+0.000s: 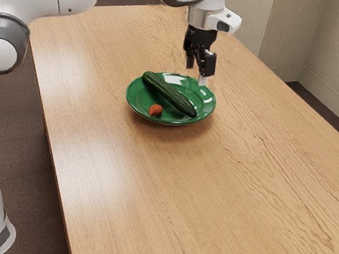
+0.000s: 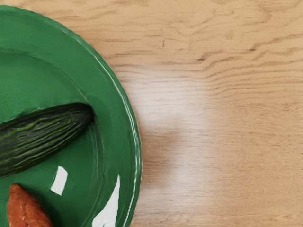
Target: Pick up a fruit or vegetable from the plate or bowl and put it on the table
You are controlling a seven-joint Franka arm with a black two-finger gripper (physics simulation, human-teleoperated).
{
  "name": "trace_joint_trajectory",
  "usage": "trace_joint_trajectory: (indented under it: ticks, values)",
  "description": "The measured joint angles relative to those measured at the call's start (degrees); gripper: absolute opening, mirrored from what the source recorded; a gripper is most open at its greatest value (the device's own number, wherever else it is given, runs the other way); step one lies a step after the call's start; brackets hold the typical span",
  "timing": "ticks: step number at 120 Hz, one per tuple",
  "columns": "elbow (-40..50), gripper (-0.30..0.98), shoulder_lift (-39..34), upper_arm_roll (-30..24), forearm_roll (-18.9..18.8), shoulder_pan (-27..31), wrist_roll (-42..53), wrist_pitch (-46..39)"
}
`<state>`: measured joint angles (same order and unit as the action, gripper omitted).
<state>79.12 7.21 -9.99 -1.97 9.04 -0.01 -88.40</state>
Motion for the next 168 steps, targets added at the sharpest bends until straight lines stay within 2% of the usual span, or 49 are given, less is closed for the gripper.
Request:
trace_joint_trajectory:
  ticks: [4, 10, 30, 38, 69, 102, 130, 168]
  values:
    - [-5.8, 0.68, 3.9, -5.4, -1.5, 4.1, 0.0, 0.9]
    - [-10.0, 0.69, 6.7, -9.2, -3.2, 7.5, 0.0, 2.1]
    - [-12.6, 0.69, 8.5, -11.6, -5.1, 9.7, -0.2, 4.3]
    - [-12.9, 0.69, 8.6, -11.6, -5.4, 9.7, -0.7, 4.3]
    - [-12.8, 0.69, 12.7, -4.4, -4.1, 9.9, -0.5, -0.2]
    - [-12.8, 0.69, 14.4, -1.9, -2.7, 9.9, 1.4, -2.4]
    - [-12.7, 0.69, 17.5, -1.7, -5.5, 9.8, 14.6, -5.7]
    - [-11.9, 0.69, 19.8, -1.9, -8.1, 9.3, 44.2, -6.0]
